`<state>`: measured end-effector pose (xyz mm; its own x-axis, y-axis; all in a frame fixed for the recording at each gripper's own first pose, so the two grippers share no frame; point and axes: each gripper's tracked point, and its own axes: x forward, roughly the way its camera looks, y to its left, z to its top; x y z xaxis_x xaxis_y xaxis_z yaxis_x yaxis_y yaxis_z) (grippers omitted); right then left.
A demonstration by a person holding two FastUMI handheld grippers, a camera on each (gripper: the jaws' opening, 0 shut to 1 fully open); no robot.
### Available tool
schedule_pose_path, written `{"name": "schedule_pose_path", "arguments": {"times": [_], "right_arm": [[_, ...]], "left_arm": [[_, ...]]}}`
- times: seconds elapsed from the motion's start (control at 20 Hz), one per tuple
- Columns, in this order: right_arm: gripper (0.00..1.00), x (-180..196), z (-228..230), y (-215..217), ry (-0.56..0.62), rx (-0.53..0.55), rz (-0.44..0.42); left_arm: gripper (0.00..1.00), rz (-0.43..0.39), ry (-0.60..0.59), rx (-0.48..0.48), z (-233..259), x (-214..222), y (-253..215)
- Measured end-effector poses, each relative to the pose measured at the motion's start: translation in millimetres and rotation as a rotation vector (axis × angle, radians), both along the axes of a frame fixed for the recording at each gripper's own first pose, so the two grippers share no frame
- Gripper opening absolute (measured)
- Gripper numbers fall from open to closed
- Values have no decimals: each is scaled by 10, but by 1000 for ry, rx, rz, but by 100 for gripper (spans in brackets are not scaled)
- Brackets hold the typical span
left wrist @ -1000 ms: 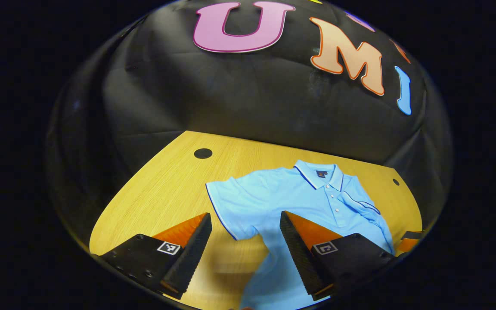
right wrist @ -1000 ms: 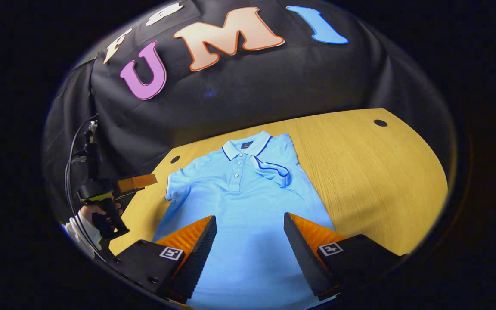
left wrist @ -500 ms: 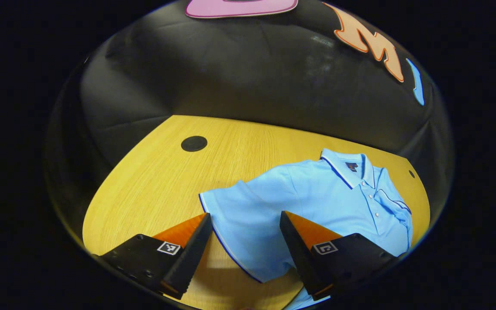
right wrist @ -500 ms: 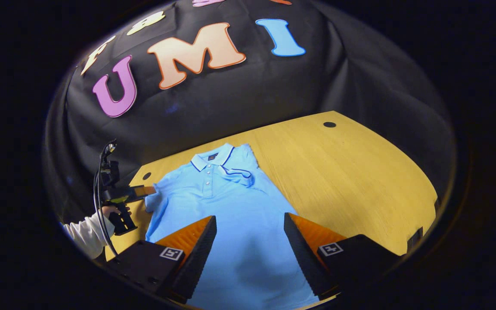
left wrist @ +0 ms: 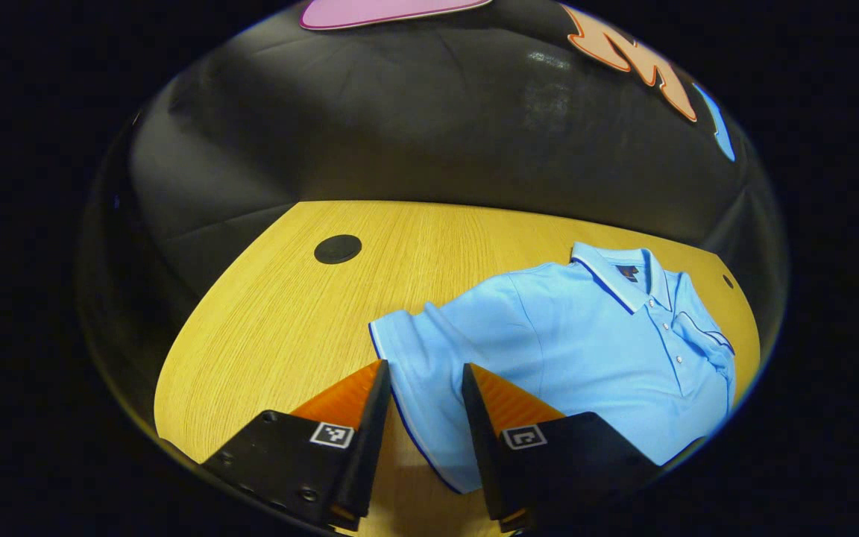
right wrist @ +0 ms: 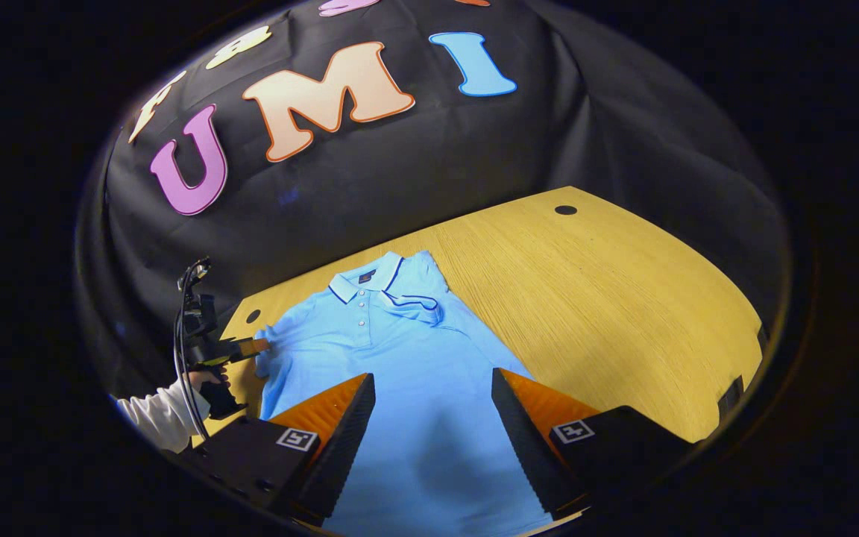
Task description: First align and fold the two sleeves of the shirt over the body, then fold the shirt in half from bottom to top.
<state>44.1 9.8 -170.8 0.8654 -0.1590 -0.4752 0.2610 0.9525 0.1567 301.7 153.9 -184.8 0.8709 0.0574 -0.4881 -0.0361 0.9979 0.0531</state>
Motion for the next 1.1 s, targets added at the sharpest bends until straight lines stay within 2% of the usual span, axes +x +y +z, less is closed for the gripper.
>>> {"name": "schedule_pose_path", "arguments": {"times": [0.05,0.15,0.2,0.25,0.3,0.45,0.55,0.65,0.8,1.0,1.1], "right_arm": [[98,8,0,-3,1,0,0],[98,16,10,-21,0,4,-5],[98,10,30,-39,-4,6,-9],[98,-2,44,-59,-7,4,-13],[98,-15,55,-83,-9,1,-17],[98,-60,52,-142,-4,-18,-15],[98,-85,42,-174,-1,-35,-9],[98,-108,51,-187,3,-37,3],[98,-124,79,-189,-4,-36,21],[98,-197,51,-245,7,-48,47],[98,-248,56,-311,9,-53,58]], "left_arm": [[55,-13,4,-4,-5,4,-35],[35,-45,3,-23,1,5,-125],[15,-47,1,-29,1,17,-135],[6,-47,4,-24,1,28,-148],[0,-50,13,-15,4,-1,-160],[0,-60,33,-8,61,-61,-268],[0,-75,-15,-20,249,-42,-412],[0,-109,-58,7,416,-12,-602],[0,-183,-85,36,542,53,-1047],[0,-286,-69,67,447,93,-1754],[0,-305,-63,102,387,81,-1983]]}}
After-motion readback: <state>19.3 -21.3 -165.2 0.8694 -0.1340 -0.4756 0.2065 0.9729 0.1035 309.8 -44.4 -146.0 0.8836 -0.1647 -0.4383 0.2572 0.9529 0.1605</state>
